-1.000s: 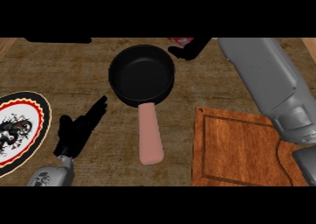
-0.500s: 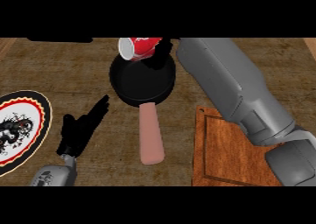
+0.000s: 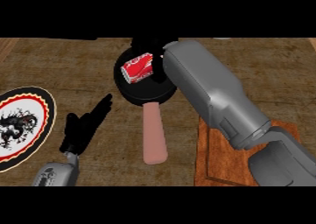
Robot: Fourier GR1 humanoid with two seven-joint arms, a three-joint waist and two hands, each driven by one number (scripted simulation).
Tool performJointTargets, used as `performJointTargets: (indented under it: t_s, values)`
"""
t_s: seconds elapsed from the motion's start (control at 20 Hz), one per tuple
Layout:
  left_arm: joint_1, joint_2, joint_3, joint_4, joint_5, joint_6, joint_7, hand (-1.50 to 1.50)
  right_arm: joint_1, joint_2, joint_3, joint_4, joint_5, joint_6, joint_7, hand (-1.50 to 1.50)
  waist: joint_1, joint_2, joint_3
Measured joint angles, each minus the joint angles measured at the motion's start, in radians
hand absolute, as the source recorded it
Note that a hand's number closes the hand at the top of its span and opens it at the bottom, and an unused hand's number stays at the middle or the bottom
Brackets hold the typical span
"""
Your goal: Pick the can from the cutting board and place it in the pot
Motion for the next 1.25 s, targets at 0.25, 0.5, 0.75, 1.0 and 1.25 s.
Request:
performJointTargets:
  t_s: [0.25,0.5,0.75,1.0,1.25]
  values:
    - [-0.012,-0.005,-0.004,0.007,0.002,-0.01,0.001,0.0,0.038,0.007,0.017,-0.028,-0.067,0.05,0.043,-1.5,0.017,0.002,0.001]
    - [-0.014,-0.015,-0.011,0.016,-0.006,-0.006,-0.011,0.0,0.086,0.01,-0.11,-0.102,-0.247,-0.028,0.0,-1.5,0.023,0.003,0.002]
    - [-0.014,-0.012,-0.011,0.014,-0.005,-0.011,-0.011,0.0,0.086,0.01,-0.278,-0.133,-0.447,-0.125,0.001,-1.5,0.024,0.002,0.003]
    - [-0.001,-0.009,-0.002,0.001,-0.004,-0.003,0.0,0.0,0.049,0.01,-0.414,-0.121,-0.566,-0.251,0.021,-1.5,0.005,0.0,0.003]
    - [0.006,-0.002,0.006,-0.007,-0.007,0.0,-0.002,0.0,0.038,-0.044,-0.524,-0.08,-0.642,-0.273,-0.047,-1.5,-0.004,0.004,0.003]
